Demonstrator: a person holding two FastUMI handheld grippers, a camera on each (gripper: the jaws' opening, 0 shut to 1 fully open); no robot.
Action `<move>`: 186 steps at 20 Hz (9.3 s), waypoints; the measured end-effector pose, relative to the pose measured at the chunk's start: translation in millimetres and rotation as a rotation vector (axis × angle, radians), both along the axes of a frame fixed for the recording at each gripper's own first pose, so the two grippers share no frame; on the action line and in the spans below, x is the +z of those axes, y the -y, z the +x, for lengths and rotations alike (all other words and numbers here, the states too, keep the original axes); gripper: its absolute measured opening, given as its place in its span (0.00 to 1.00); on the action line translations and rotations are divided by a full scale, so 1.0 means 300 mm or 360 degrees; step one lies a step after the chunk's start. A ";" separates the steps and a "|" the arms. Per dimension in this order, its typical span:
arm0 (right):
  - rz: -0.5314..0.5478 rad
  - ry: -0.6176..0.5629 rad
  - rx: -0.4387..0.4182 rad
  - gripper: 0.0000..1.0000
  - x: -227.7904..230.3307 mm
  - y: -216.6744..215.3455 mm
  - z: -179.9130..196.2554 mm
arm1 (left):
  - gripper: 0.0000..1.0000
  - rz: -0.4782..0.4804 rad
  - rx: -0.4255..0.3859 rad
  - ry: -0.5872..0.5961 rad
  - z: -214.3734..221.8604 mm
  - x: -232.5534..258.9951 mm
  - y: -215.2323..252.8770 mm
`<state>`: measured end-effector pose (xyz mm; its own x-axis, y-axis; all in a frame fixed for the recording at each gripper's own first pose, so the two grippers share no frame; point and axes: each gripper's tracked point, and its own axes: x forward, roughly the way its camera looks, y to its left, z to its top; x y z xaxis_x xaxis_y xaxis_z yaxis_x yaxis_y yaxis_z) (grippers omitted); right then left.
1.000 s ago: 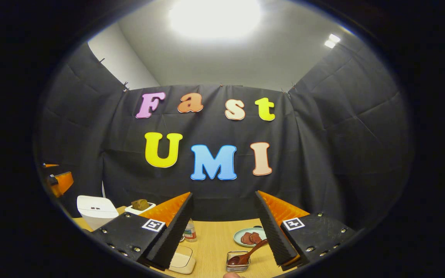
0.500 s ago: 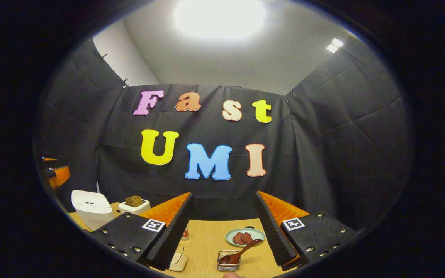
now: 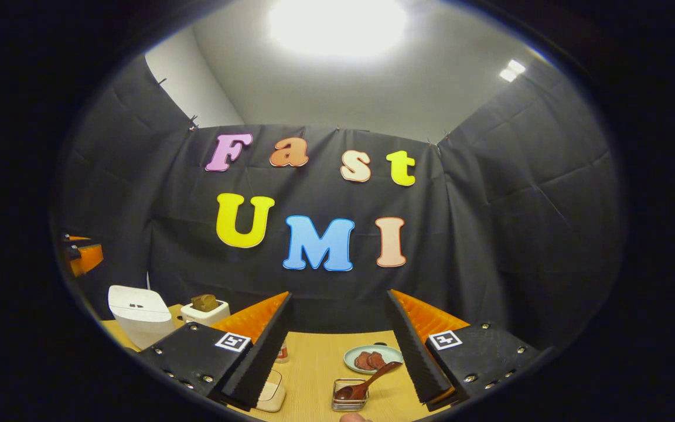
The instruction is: Close the left gripper, press the button to open the rice cooker; take a wooden spoon from the chopstick holder with the right hand, scoop a spoonful of rice and pour it into the rice cooker, then put the wooden spoon back into the chopstick holder.
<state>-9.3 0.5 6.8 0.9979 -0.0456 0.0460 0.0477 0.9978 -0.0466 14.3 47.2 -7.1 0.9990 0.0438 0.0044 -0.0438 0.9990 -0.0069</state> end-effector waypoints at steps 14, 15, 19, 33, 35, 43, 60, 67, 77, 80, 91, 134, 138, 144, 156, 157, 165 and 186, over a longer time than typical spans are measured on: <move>-0.0025 -0.0018 -0.0075 0.95 -0.003 -0.035 -0.019 | 0.08 -0.0052 0.0044 -0.0007 0.141 -0.076 -0.165; -0.0024 -0.0023 -0.0090 0.95 -0.006 -0.037 -0.019 | 0.08 -0.0042 0.0029 -0.0018 0.169 -0.094 -0.170; -0.0054 -0.0051 -0.0160 0.95 -0.026 -0.044 -0.046 | 0.08 -0.0045 -0.0024 -0.0082 0.258 -0.173 -0.205; -0.0158 -0.0086 -0.0344 0.95 -0.044 -0.078 -0.089 | 0.09 -0.0097 -0.0071 -0.0422 0.521 -0.615 -0.327; -0.0206 -0.0086 -0.0344 0.95 -0.045 -0.091 -0.093 | 0.08 -0.0110 -0.0082 -0.0478 0.539 -0.680 -0.329; -0.0233 -0.0111 -0.0375 0.95 -0.069 -0.082 -0.093 | 0.08 -0.0122 -0.0082 -0.0621 0.571 -0.839 -0.328; -0.0171 -0.0062 -0.0316 0.95 -0.076 -0.058 -0.089 | 0.08 -0.0126 -0.0005 -0.0588 0.584 -0.735 -0.375; -0.0084 -0.0032 -0.0247 0.95 -0.061 0.000 -0.063 | 0.09 -0.0100 0.0125 -0.0377 0.558 -0.504 -0.463; -0.0049 -0.0047 -0.0215 0.95 -0.100 0.126 0.044 | 0.09 -0.0046 0.0007 -0.0071 0.346 -0.198 -0.236; -0.0039 -0.0058 -0.0205 0.95 -0.129 0.172 0.091 | 0.54 -0.0080 -0.0093 -0.0026 0.295 -0.138 -0.124; 0.0180 -0.0368 -0.0186 0.95 -0.438 0.322 0.288 | 0.98 -0.0055 0.0067 0.0070 0.074 -0.036 -0.042; 0.0471 -0.0835 -0.0097 0.15 -0.643 0.086 0.280 | 0.94 0.0087 0.0174 0.0021 -0.060 -0.047 -0.239; 0.0507 -0.0774 -0.0020 0.15 -0.568 -0.043 0.279 | 0.94 0.0066 0.0152 0.0016 -0.055 -0.062 -0.287; 0.0489 -0.0773 0.0094 0.15 -0.553 -0.250 0.283 | 0.94 0.0052 0.0137 -0.0006 -0.070 -0.102 -0.389; 0.0309 -0.0881 0.0058 0.15 -0.810 -0.487 0.363 | 0.98 0.0081 0.0155 -0.0070 -0.092 -0.188 -0.587; 0.0299 -0.0888 0.0051 0.15 -0.833 -0.497 0.373 | 0.98 0.0075 0.0169 -0.0087 -0.098 -0.200 -0.606; 0.0110 -0.0885 0.0088 0.15 -0.944 -0.603 0.456 | 0.98 0.0079 0.0212 -0.0140 -0.144 -0.238 -0.674; 0.1253 -0.1229 0.0274 0.15 -1.014 -0.784 0.300 | 0.94 0.0071 0.0198 -0.0120 -0.189 -0.223 -0.639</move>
<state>80.8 235.8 -297.2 0.7421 0.3526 -0.5700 0.1372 0.7526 0.6441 -42.3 238.8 -74.0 0.9835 0.1687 -0.0657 -0.1660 0.9851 0.0453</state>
